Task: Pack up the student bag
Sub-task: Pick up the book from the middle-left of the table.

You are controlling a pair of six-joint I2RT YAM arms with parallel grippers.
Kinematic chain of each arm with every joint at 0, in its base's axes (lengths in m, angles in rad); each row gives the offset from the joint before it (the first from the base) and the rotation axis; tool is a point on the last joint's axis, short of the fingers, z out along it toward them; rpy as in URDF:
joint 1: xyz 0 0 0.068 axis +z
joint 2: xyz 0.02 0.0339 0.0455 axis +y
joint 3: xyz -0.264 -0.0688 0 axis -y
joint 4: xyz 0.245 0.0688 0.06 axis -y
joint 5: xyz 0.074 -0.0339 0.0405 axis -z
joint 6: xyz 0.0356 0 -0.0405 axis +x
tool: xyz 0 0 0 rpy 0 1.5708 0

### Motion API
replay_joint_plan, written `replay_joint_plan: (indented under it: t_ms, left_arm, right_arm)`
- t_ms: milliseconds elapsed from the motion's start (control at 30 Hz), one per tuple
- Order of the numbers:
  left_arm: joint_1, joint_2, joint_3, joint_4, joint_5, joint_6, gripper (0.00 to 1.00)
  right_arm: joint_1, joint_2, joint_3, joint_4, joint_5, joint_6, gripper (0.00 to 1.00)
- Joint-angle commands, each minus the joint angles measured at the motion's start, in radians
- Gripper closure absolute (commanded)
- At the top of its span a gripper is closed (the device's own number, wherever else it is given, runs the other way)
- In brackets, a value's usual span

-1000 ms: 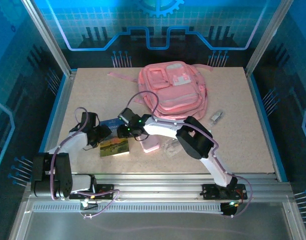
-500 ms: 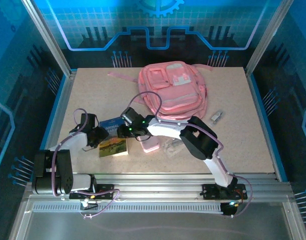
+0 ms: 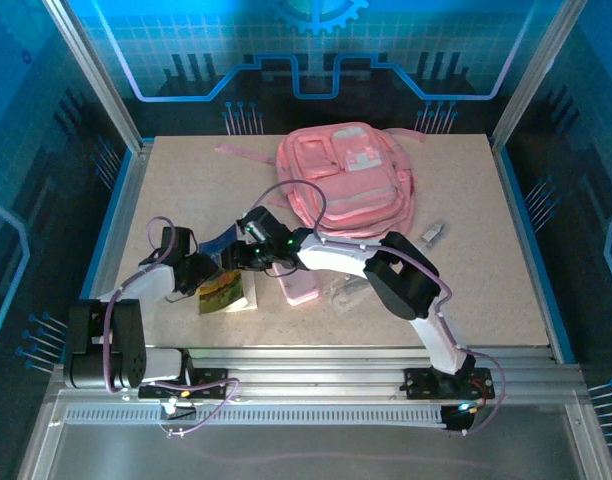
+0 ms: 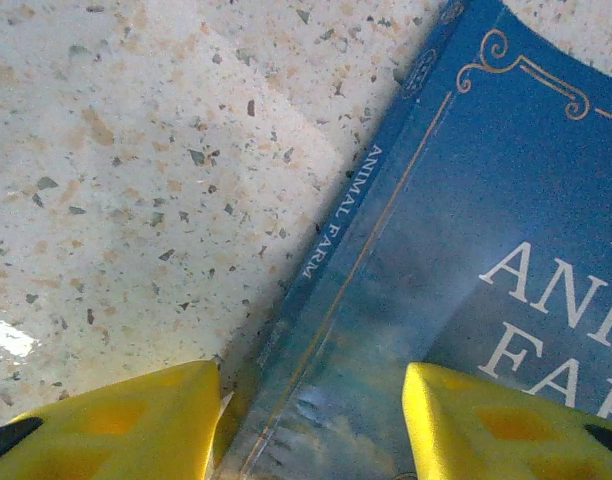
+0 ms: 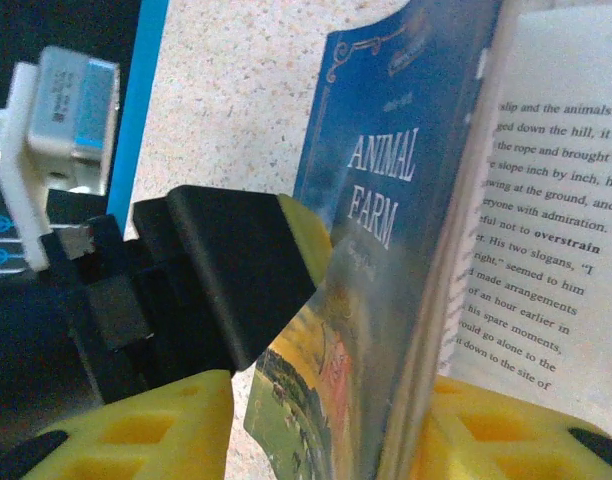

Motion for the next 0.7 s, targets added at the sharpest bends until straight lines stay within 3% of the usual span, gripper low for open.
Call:
replay_joint_plan:
  t_ms: [0,67,233,367,533,667]
  left_arm:
    - [-0.013,0.033,-0.002,0.048,0.127,-0.024,0.47]
    - [-0.013,0.023,0.000,0.045,0.127,-0.026,0.47]
    - [-0.012,-0.023,0.019,0.010,0.117,-0.016,0.46]
    - [-0.012,-0.076,0.078,-0.055,0.092,0.011,0.35]
    - [-0.008,-0.141,0.163,-0.108,0.062,0.033,0.14]
    - [-0.005,-0.171,0.170,-0.030,0.135,0.030,0.01]
  right_arm:
    - [-0.006,0.044,0.039,0.005,-0.051,0.023,0.51]
    - [-0.005,0.053,0.054,-0.003,-0.056,0.022,0.53]
    - [-0.013,0.047,0.055,-0.029,-0.044,0.014,0.69]
    - [-0.032,0.004,0.028,0.002,-0.062,0.017,0.99]
    - [-0.058,-0.072,0.029,0.002,-0.119,-0.046,1.00]
    - [-0.107,-0.140,-0.027,0.057,-0.211,-0.034,1.00]
